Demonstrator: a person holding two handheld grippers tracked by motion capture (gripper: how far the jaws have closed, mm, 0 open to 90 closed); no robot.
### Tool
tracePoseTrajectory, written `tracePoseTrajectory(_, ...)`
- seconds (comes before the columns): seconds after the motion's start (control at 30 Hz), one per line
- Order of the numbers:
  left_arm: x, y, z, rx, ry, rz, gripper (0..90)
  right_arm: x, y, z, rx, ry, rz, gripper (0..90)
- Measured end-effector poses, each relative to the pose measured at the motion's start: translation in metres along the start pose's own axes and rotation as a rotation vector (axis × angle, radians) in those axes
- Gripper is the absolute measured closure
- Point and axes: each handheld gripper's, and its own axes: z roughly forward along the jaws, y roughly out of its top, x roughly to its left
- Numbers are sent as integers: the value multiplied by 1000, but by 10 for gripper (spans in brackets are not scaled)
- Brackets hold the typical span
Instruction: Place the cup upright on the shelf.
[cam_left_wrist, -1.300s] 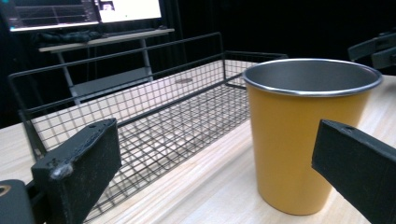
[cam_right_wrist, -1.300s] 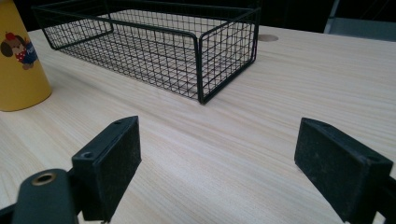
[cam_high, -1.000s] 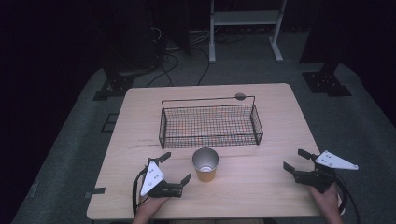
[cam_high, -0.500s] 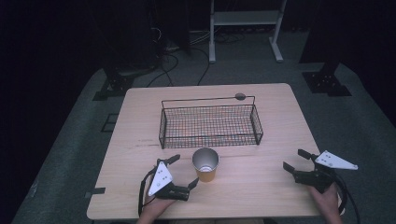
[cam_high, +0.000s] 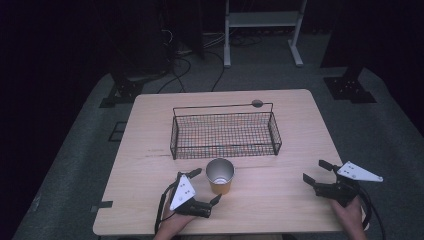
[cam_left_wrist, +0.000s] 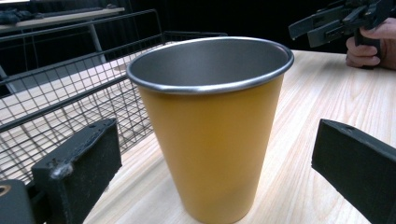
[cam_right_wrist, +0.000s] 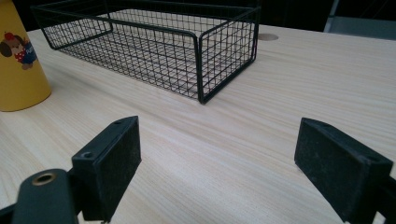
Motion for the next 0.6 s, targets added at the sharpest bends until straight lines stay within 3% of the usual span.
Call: tracePoseTrajectory(0.6, 0, 6, 30, 19, 19, -25, 7, 0, 0, 0, -3, 2, 0, 135)
